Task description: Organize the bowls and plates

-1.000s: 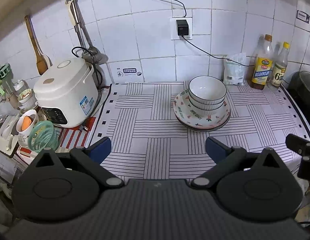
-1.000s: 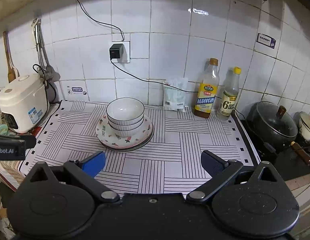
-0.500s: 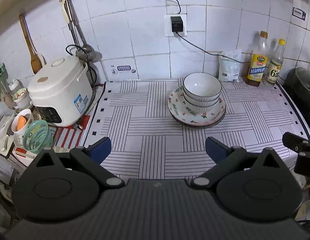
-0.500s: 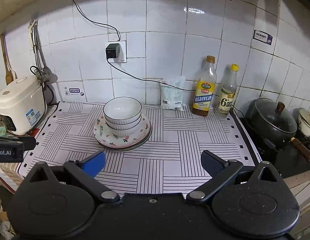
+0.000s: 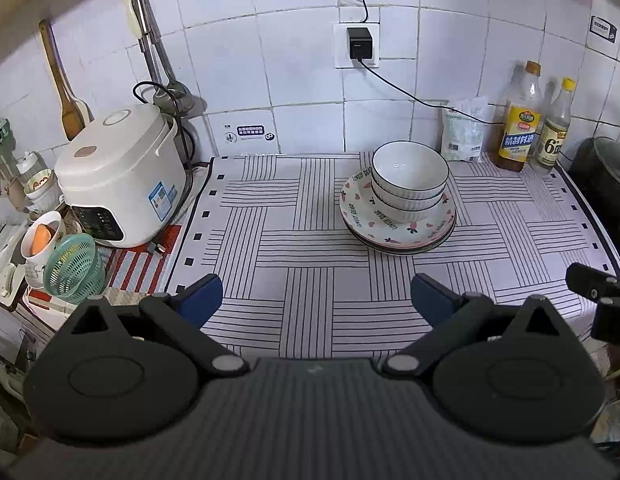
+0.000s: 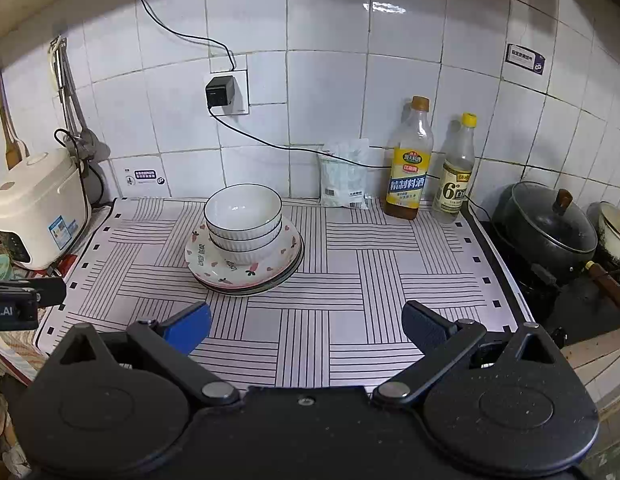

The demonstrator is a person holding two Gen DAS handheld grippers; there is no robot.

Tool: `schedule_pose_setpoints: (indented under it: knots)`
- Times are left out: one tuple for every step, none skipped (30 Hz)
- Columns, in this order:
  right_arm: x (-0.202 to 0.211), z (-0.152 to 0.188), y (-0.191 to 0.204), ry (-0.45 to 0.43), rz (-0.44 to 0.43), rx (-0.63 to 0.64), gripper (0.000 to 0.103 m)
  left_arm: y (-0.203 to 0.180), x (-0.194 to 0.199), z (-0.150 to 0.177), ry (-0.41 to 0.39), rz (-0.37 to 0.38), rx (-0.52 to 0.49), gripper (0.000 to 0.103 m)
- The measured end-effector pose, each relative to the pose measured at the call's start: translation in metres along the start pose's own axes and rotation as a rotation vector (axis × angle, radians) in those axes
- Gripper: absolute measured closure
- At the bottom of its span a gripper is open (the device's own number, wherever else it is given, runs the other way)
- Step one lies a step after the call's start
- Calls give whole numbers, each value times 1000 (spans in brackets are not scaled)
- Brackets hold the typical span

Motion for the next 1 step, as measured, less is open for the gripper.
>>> schedule_pose_setpoints:
  knots:
    - [0, 0, 1, -1, 0, 0, 0, 1, 0, 0, 0, 0, 0, 1]
Point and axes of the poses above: each gripper's, at about its wrist camera, not at the fingertips, and x roughly against the way its jaws point, y to its left, z to its underside, the point moved 5 cm from there along -x, roughly the way its jaws point, and after that the axes turned 13 degrees about -y, right-handed, at the moved point
